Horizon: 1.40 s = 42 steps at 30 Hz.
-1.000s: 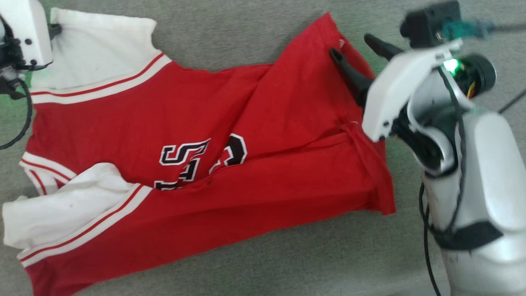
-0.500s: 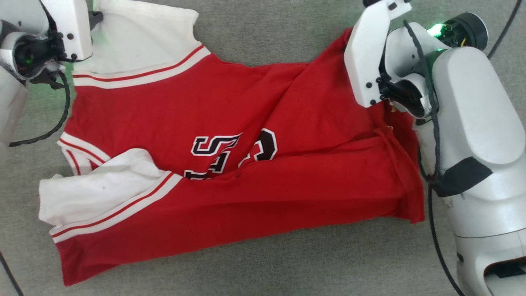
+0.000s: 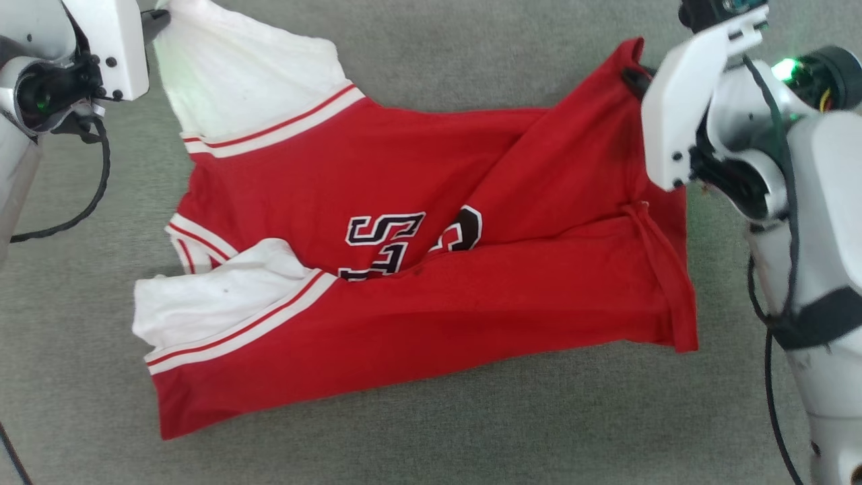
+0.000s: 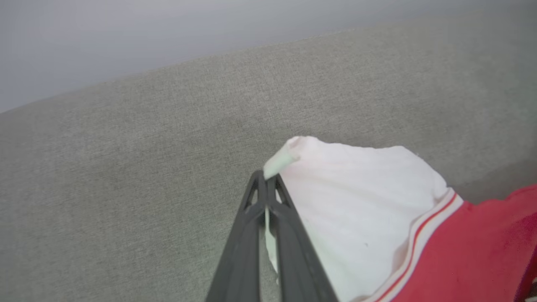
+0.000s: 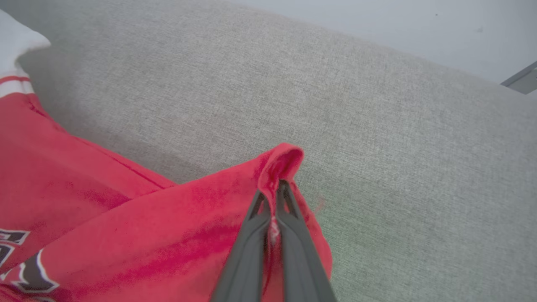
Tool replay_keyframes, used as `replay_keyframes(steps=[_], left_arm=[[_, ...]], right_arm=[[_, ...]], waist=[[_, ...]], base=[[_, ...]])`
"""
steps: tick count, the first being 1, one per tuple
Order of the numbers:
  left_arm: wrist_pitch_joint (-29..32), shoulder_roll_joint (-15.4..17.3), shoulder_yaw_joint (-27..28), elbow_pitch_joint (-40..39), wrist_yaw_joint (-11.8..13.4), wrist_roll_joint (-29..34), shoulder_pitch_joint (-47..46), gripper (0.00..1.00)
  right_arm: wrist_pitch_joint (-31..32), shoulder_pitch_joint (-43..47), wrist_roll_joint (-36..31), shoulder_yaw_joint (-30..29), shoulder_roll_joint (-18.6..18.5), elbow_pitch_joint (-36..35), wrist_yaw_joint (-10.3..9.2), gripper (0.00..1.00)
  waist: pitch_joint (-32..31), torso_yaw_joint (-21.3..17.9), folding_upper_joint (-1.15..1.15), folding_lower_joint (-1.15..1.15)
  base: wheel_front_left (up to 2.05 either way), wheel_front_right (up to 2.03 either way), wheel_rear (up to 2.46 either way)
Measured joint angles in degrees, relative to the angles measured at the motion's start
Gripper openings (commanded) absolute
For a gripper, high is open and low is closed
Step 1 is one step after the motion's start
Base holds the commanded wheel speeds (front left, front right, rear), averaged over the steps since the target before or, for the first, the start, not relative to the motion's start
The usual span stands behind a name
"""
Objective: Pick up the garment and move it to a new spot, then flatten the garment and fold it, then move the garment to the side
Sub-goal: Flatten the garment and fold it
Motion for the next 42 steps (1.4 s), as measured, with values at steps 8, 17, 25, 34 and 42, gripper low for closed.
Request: replay_keyframes(steps=[8,17,25,34,42], left_arm=[[2.43,3.72,-1.21,-8.91,0.49,-0.80,4.41,0.00],[7.71,14.07,-2.38,-34.95,11.89,-2.07,14.70,0.00],[10.05,25.40,-3.38,-60.94,25.65,-4.88,26.50,0.00],[6.44,26.66,-6.22,-64.78,29.30,-8.89,37.60,0.00],[-0.38,22.16,-5.65,-54.87,25.08,-10.37,40.43,1.00]], right_arm=[[-2.33,7.21,4.01,0.02,-5.13,-7.26,0.00,0.00],[-2.24,18.62,6.46,-2.70,-8.03,-18.39,-0.04,0.00],[0.56,30.11,8.66,-4.79,-10.12,-27.63,-0.04,0.00],[0.26,38.23,8.93,-5.72,-8.55,-24.83,-0.04,0.00],[-0.81,36.90,8.45,-3.74,-7.25,-20.83,-0.05,1.00]], waist=[[-4.13,1.83,0.00,0.00],[-8.11,3.45,0.00,0.00],[-9.92,4.11,0.00,0.00],[-10.33,4.09,0.00,0.00],[-11.03,3.89,0.00,0.00]], base=[[0.00,0.00,0.00],[0.00,0.00,0.00],[0.00,0.00,0.00],[0.00,0.00,0.00],[0.00,0.00,0.00]])
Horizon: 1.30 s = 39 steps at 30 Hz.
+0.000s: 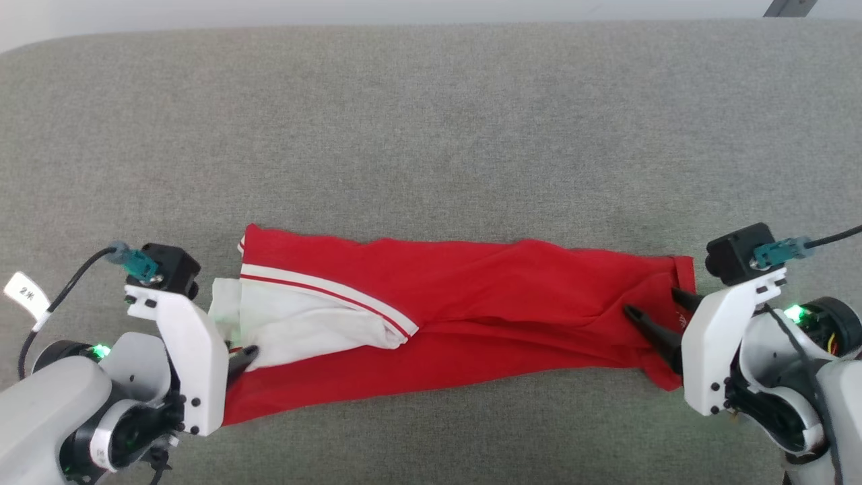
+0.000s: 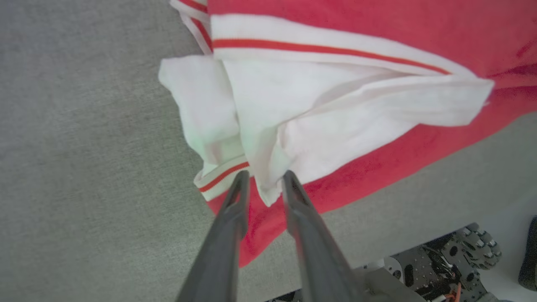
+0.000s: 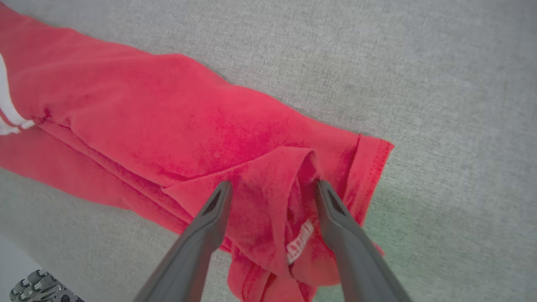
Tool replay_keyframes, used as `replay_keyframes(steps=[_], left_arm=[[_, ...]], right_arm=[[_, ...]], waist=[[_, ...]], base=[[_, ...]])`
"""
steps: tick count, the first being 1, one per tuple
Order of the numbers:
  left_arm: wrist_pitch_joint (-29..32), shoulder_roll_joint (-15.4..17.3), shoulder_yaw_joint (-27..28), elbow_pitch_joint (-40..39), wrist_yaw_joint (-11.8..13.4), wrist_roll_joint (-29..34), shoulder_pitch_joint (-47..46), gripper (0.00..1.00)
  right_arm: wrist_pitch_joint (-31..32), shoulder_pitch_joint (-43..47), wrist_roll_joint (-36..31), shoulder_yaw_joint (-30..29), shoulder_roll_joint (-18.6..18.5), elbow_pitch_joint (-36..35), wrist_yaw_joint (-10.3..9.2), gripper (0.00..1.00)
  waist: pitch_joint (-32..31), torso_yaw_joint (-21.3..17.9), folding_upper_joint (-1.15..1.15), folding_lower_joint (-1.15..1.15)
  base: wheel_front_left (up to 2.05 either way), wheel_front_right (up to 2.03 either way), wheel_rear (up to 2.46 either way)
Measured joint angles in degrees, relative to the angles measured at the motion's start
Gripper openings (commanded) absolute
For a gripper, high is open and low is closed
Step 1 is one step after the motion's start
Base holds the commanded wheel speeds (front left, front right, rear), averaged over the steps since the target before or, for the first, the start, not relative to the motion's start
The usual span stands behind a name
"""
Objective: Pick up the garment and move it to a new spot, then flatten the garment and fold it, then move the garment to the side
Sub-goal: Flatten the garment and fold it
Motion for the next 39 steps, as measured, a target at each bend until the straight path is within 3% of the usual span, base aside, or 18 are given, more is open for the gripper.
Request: replay_keyframes(steps=[5,12,15,21,29,35,36,37,39], left_arm=[[-7.42,0.42,2.10,0.70,-1.98,0.66,1.46,1.00],[-20.45,1.99,5.35,-0.79,-2.86,2.87,5.53,1.00],[-29.10,2.46,7.12,-1.12,-3.07,4.14,8.53,1.00],[-38.89,1.92,8.97,-0.69,-3.25,4.54,13.10,1.00],[-43.52,0.23,11.23,0.82,-3.42,4.09,17.81,1.00],[-44.36,-4.05,18.23,3.31,-4.22,6.88,21.97,1.00],[-44.36,-5.16,19.94,3.47,-4.71,7.99,22.77,1.00],[-44.40,-6.50,22.51,3.81,-5.00,9.04,23.95,1.00],[-44.42,-8.83,26.42,4.43,-5.71,11.70,26.57,1.00]], right_arm=[[0.09,0.44,1.20,-1.79,-0.10,-2.89,0.00,1.00],[2.61,2.86,0.98,-8.68,1.40,-6.16,0.00,1.00],[3.81,3.24,0.80,-11.90,2.50,-4.61,0.00,1.00],[5.14,2.82,-0.21,-13.55,1.94,0.71,0.00,1.00],[6.24,-0.41,1.64,-11.59,3.39,8.67,0.00,1.00],[9.39,-4.01,3.36,-7.35,3.01,16.28,-0.01,1.00],[9.88,-4.67,3.64,-6.38,2.66,17.18,-0.01,0.57],[10.25,-5.24,4.01,-5.81,2.32,18.06,-0.01,0.00],[10.63,-6.25,5.65,-4.48,1.60,19.22,-0.01,0.00]], waist=[[-1.01,-0.17,0.00,0.00],[-2.11,0.12,0.00,0.00],[-2.34,0.66,0.00,0.00],[-2.22,2.28,0.00,0.00],[-1.81,4.36,0.00,0.01],[-1.79,5.42,0.00,0.00],[-1.84,5.57,0.00,0.00],[-1.90,5.71,0.00,0.00],[-2.08,5.91,0.00,0.00]], base=[[0.00,0.00,0.00],[0.00,0.00,0.00],[0.00,0.00,0.00],[0.00,0.00,0.00],[0.00,0.00,0.00],[0.00,0.00,0.00],[0.00,0.00,0.00],[0.00,0.00,0.00],[0.00,0.00,0.00]])
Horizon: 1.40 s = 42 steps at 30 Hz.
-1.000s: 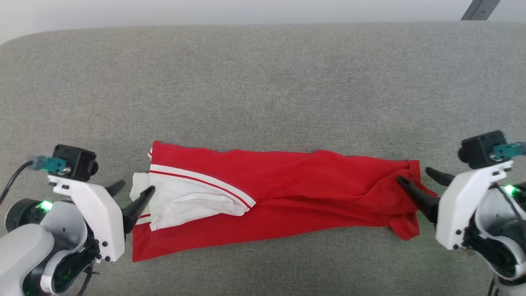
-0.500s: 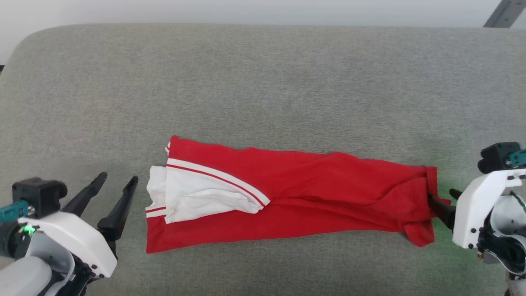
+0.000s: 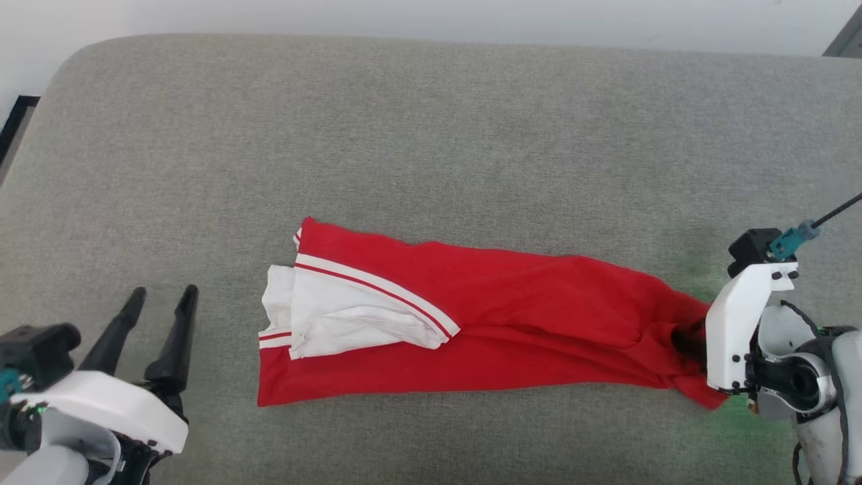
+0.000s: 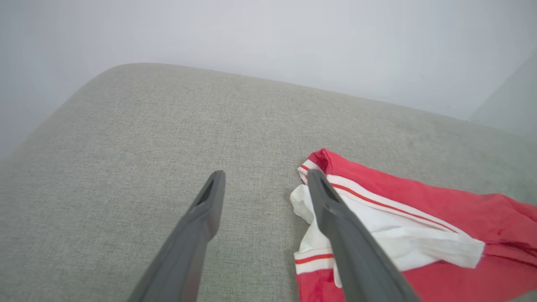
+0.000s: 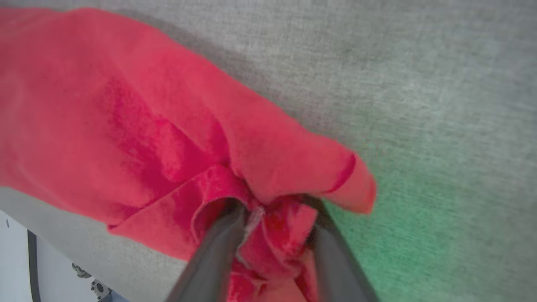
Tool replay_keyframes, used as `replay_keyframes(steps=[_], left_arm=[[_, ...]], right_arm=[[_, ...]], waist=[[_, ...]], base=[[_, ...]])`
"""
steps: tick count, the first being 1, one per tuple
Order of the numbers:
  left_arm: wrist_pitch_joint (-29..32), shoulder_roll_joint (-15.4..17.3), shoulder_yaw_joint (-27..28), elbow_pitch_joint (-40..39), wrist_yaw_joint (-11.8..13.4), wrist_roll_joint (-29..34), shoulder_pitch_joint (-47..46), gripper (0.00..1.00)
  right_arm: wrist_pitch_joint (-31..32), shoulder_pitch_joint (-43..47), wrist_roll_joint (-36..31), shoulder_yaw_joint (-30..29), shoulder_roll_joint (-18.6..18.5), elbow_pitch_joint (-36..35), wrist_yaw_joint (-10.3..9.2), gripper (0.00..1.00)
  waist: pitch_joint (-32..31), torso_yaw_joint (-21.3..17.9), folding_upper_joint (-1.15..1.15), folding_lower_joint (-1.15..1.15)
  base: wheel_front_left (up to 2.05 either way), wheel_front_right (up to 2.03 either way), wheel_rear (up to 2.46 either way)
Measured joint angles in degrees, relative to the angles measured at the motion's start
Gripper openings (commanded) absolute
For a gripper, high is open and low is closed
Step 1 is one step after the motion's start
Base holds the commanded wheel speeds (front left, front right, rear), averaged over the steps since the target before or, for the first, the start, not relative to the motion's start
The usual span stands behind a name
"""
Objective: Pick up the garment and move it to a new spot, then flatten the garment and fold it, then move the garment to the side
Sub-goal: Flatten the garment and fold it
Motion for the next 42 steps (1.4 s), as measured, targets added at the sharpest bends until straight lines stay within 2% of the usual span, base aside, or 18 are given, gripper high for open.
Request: replay_keyframes(steps=[5,10,21,27,33,38,42], left_arm=[[0.00,-6.70,10.36,0.10,-2.48,6.58,7.05,1.00],[0.00,-13.26,18.85,0.14,-6.56,11.91,13.41,1.00],[0.00,-24.87,29.30,2.67,-14.85,20.85,19.25,1.00],[0.00,-28.52,31.70,4.33,-17.56,23.95,19.95,1.00],[0.00,-30.44,33.11,5.33,-18.94,25.31,20.58,1.00],[0.00,-31.08,33.20,5.49,-19.47,26.26,20.92,1.00],[0.00,-31.40,32.77,5.71,-19.79,26.48,20.83,1.00]], right_arm=[[-0.48,-1.79,2.65,0.15,-1.65,2.13,0.04,0.00],[-0.93,-2.25,3.94,-2.56,-4.22,3.37,0.07,0.00],[-2.31,-1.98,1.60,-9.66,-9.62,7.09,0.07,0.00],[-1.94,-2.28,0.75,-10.80,-10.36,8.00,0.01,0.00],[1.41,0.24,4.13,-8.44,-7.92,-2.98,0.01,0.00],[4.05,2.81,4.82,-3.97,-4.87,-12.84,0.01,0.00],[4.92,2.94,4.48,0.55,-1.62,-16.67,0.01,0.00]], waist=[[-0.81,0.33,0.00,0.00],[-2.15,0.54,0.00,0.00],[-4.73,0.37,0.00,0.00],[-6.01,-0.06,0.00,0.00],[-7.26,-0.26,0.00,0.00],[-7.63,0.65,0.00,0.00],[-7.69,2.04,0.00,0.00]], base=[[0.00,0.00,0.00],[0.00,0.00,0.00],[0.00,0.00,0.00],[0.00,0.00,0.00],[0.00,0.00,0.00],[0.00,0.00,0.00],[0.00,0.00,0.00]])
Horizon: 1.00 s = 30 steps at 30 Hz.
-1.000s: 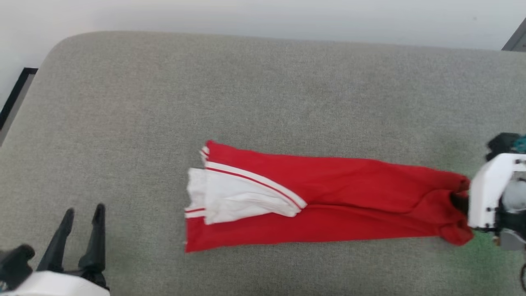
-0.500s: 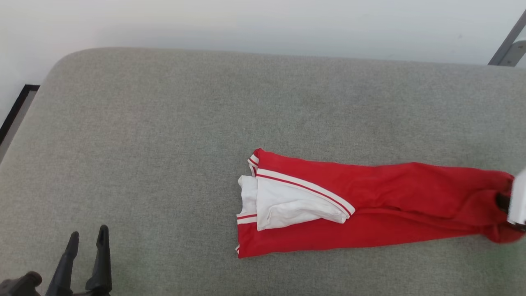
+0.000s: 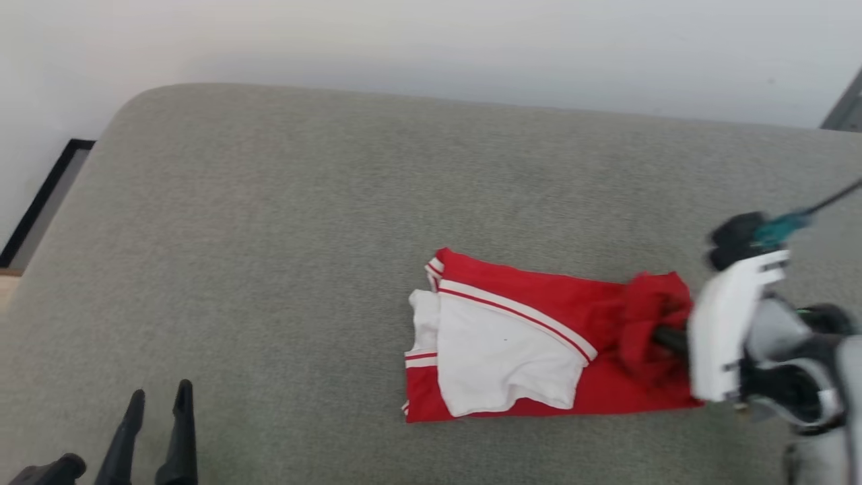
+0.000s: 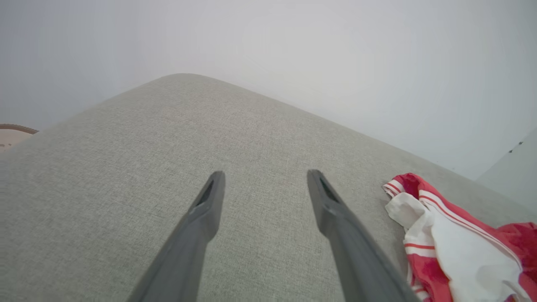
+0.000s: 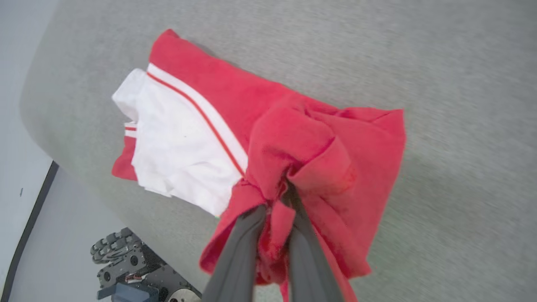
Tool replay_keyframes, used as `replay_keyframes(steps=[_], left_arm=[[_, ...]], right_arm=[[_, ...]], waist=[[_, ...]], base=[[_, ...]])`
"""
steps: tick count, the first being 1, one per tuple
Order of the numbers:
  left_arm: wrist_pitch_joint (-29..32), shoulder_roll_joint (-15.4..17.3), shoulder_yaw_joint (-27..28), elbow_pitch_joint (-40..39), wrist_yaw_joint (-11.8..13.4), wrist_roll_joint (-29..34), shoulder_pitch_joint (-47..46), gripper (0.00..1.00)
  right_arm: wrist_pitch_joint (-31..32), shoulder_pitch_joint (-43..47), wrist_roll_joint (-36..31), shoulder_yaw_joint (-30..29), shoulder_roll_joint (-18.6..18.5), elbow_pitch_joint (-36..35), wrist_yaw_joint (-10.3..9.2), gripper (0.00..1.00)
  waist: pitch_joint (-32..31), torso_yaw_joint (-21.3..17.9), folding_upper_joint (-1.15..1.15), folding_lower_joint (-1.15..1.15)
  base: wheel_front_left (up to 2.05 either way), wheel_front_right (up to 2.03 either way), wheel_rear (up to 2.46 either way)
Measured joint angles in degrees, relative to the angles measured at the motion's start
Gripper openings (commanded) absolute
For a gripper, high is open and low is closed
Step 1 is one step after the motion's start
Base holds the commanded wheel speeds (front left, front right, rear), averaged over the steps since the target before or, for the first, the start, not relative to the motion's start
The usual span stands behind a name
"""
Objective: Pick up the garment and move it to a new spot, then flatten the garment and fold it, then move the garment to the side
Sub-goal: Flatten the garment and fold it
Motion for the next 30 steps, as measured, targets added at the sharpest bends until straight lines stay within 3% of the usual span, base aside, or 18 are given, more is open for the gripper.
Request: replay_keyframes(steps=[7,14,15,16,17,22,30], left_arm=[[-0.01,-0.37,-2.10,0.82,-0.23,-0.02,-1.46,1.00],[0.00,-1.11,-3.69,1.63,-0.43,-0.35,-3.27,1.00],[0.00,-1.12,-3.87,1.74,-0.43,-0.35,-3.36,1.00],[-0.01,-1.18,-3.96,1.89,-0.43,-0.38,-3.53,1.00],[0.00,-1.23,-3.93,1.96,-0.43,-0.40,-3.69,1.00],[0.00,-1.15,-3.31,1.91,-0.43,-1.00,-3.75,1.00],[-0.01,-0.58,-1.99,0.97,-0.43,-1.55,-2.97,1.00]], right_arm=[[-1.56,-3.80,-1.15,7.60,4.76,2.76,0.00,0.00],[-5.98,-8.53,-2.09,13.29,8.36,11.92,0.00,0.00],[-6.39,-9.22,-2.25,13.96,8.47,13.14,0.00,0.11],[-7.03,-9.73,-2.27,14.44,8.64,14.16,0.00,0.41],[-8.15,-10.23,-2.34,14.48,8.83,15.22,0.00,1.00],[-9.51,-12.59,-0.79,15.15,9.33,16.75,0.00,1.00],[-12.03,-13.58,3.12,13.52,7.49,10.31,0.00,1.00]], waist=[[0.38,3.54,0.00,0.00],[1.24,7.29,0.00,0.00],[1.37,7.74,0.00,0.00],[1.48,8.17,0.00,0.00],[1.59,8.51,0.00,0.00],[1.83,8.52,0.00,0.00],[1.42,5.30,0.00,0.00]], base=[[0.00,0.00,0.00],[0.00,0.00,0.00],[0.00,0.00,0.00],[0.00,0.00,0.00],[0.00,0.00,0.00],[0.00,0.00,0.00],[0.00,0.00,0.00]])
